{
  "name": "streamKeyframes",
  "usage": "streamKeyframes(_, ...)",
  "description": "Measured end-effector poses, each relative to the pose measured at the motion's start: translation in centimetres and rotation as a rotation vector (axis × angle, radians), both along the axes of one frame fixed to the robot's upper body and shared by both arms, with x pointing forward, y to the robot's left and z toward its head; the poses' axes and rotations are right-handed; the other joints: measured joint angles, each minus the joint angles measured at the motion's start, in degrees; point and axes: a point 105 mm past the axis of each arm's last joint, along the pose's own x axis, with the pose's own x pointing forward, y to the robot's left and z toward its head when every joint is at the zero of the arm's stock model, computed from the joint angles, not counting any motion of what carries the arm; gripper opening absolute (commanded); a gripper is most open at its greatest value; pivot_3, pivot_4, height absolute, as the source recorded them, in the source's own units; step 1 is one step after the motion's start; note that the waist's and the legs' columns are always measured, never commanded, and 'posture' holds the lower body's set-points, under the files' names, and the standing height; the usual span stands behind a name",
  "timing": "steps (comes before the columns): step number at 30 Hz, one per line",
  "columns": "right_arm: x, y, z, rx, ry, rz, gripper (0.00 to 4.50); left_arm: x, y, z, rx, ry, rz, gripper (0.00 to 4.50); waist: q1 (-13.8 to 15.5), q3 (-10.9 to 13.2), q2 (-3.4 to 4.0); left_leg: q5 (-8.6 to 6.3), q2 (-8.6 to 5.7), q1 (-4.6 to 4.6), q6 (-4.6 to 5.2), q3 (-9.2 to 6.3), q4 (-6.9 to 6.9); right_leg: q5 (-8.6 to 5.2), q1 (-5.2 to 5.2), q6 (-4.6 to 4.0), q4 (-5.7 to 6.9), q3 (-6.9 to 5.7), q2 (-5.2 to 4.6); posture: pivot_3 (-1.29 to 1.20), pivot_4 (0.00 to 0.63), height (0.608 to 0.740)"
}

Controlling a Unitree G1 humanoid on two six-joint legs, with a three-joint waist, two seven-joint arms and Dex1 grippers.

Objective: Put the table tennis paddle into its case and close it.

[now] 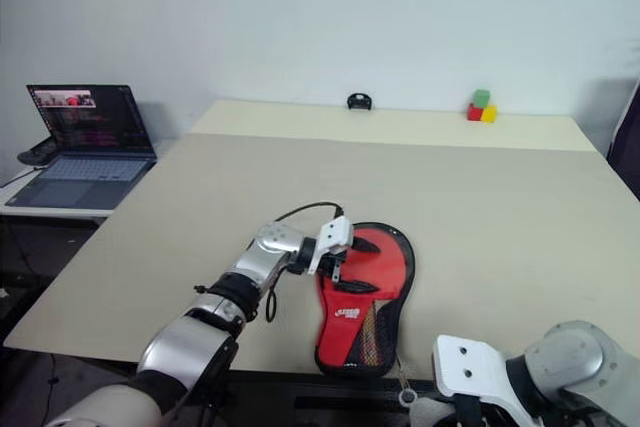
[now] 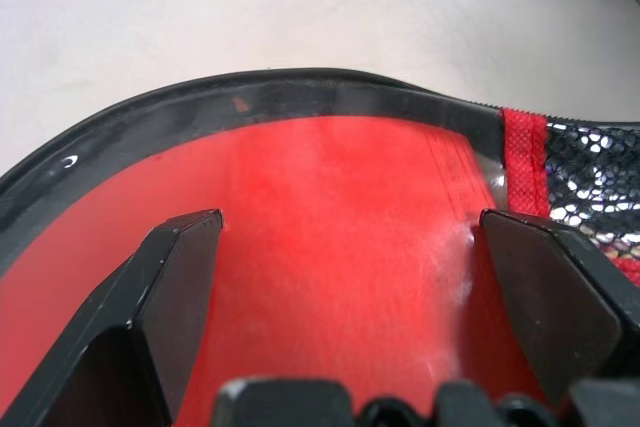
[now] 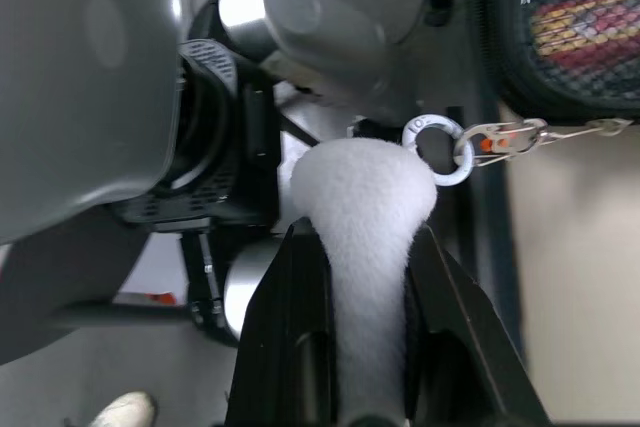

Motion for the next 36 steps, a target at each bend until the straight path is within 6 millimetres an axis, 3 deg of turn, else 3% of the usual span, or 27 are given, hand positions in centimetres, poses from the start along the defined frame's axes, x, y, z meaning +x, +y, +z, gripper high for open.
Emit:
streamKeyframes(9,-1.0,1.6,-1.1,0.062,0.015,0.026,0.33,0.0,-0.8,0.0,0.003,0.003,-0.009,4.5,0.48,-0.01,-0.01,0.0,-0.17,-0.07,0.0,-0.12,0.0,-0.05,0.04,0.09,-0.07,-0.09,-0.16,0.0,0.15,0.74)
streamKeyframes(28,-0.4,2.8,-0.6,0.095,-0.039,0.066,0.33,0.3,-1.4,0.1,0.004,-0.026,0.001,4.5,0.44,-0.04,-0.01,0.0,-0.31,-0.07,0.01,-0.38,0.01,-0.1,0.19,0.16,-0.13,-0.17,-0.53,0.0,0.15,0.74)
streamKeyframes(36,-0.4,2.4,-0.7,0.056,-0.026,0.054,3.01,0.4,-1.4,0.1,0.003,-0.034,0.008,4.5,0.44,-0.04,-0.02,0.0,-0.34,-0.05,0.01,-0.38,0.04,-0.1,0.2,0.16,-0.08,-0.18,-0.56,0.0,0.15,0.74)
